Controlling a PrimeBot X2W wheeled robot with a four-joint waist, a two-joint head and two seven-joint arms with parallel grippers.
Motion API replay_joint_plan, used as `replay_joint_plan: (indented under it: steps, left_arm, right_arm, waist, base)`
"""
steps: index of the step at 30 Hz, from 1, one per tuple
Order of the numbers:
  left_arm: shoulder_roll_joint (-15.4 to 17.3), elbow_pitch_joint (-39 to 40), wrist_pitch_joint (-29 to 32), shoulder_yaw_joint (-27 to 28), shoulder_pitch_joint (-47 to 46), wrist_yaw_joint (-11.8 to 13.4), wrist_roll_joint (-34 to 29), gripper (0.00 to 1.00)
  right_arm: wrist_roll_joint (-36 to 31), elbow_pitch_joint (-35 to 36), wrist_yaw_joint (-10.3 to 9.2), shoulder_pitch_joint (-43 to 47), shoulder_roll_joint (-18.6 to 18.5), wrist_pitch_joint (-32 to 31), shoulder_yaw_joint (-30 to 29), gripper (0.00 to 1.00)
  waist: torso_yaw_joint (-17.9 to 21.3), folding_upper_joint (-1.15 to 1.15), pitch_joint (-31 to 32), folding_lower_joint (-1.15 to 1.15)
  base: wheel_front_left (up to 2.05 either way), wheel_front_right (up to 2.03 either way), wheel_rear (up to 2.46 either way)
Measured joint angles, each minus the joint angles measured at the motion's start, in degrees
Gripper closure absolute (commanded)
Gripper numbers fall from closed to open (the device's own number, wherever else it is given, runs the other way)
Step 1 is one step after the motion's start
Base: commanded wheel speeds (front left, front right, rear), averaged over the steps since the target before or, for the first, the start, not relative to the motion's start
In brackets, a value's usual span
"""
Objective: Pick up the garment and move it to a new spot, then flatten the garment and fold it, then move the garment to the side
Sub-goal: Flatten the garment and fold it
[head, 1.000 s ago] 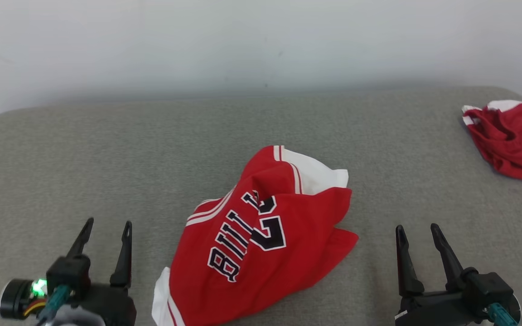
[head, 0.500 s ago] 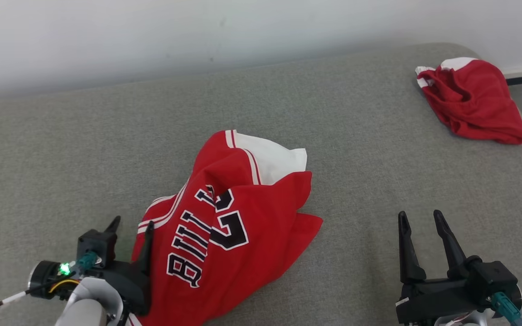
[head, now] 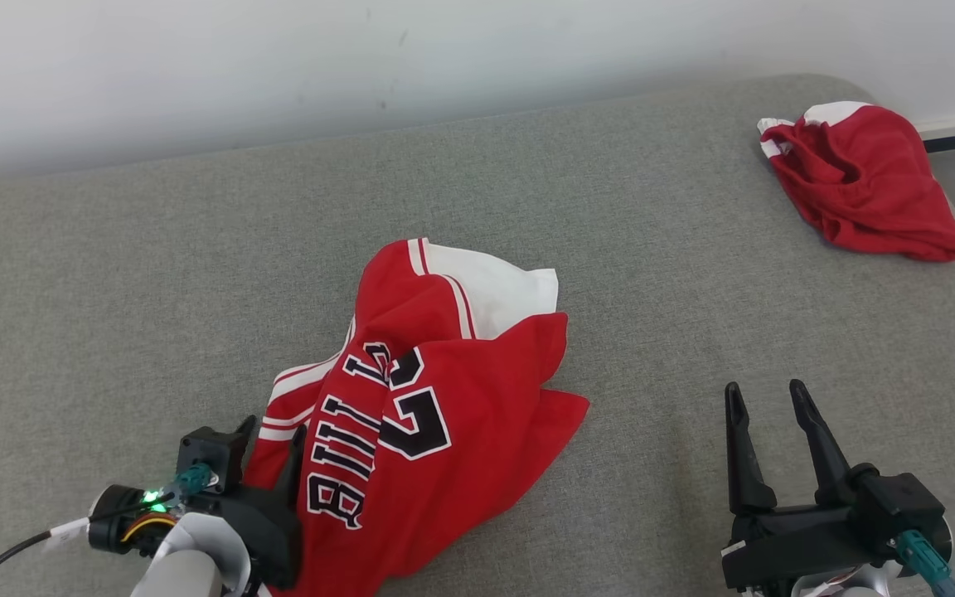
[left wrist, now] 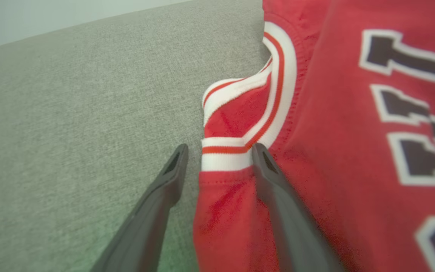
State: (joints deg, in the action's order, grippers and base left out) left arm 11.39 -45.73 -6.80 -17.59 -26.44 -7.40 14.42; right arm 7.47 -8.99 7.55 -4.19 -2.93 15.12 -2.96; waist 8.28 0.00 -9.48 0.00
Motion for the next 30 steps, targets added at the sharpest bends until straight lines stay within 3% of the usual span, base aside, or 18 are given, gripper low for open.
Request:
replay_joint_plan:
  steps: [1,6,13,22,27,28,29,30]
  left_arm:
    - [-0.2,-0.4,-0.5,-0.3,-0.3,0.0,0.4,1.0]
    - [-0.5,-0.7,-4.7,-0.6,-1.7,0.5,1.3,1.0]
    - [1.0,6.0,-7.8,3.2,-1.5,5.9,1.5,1.0]
    - [2.9,14.9,-8.1,8.8,9.0,12.6,3.8,1.0]
    - [2.9,15.3,-8.0,9.0,12.7,12.9,5.0,1.0]
    - [2.8,15.3,-8.0,9.1,12.8,12.9,5.0,0.07]
    - [2.7,15.5,-8.0,9.0,12.8,13.0,5.0,0.0]
    - [2.6,15.9,-8.0,9.0,12.8,13.0,5.0,0.0]
  right_arm:
    - [0.0,0.0,0.0,-0.1,0.0,0.0,0.0,0.0]
    - [-0.1,0.1,0.0,0.3,0.0,0.0,-1.1,0.0]
    - [-0.2,0.2,0.0,1.3,0.0,0.0,-1.0,0.0]
    - [-0.1,0.1,0.0,1.6,0.0,0.0,-0.3,0.0]
    - [-0.1,-0.3,0.0,1.7,0.0,0.0,0.0,0.0]
    - [-0.1,-0.4,0.0,1.8,0.0,0.0,0.0,0.0]
    - [-0.2,-0.5,0.0,1.8,0.0,0.0,0.0,0.0]
    - [-0.4,-0.7,0.0,1.9,0.0,0.0,-0.1,0.0]
  waist:
    - [0.0,0.0,0.0,0.0]
    - [-0.7,0.0,0.4,0.0]
    - [-3.6,0.0,1.7,0.0]
    - [-7.0,0.0,3.2,-0.01]
    - [-6.7,0.0,3.5,-0.01]
    - [-6.7,0.0,3.7,-0.01]
    - [-6.6,0.0,3.9,-0.01]
    - [-6.6,0.0,4.1,-0.01]
  base:
    - [0.0,0.0,0.0]
    - [0.0,0.0,0.0]
    - [0.0,0.0,0.0]
    - [0.0,0.0,0.0]
    - [0.0,0.0,0.0]
    - [0.0,0.0,0.0]
    - [0.0,0.0,0.0]
    - [0.0,0.0,0.0]
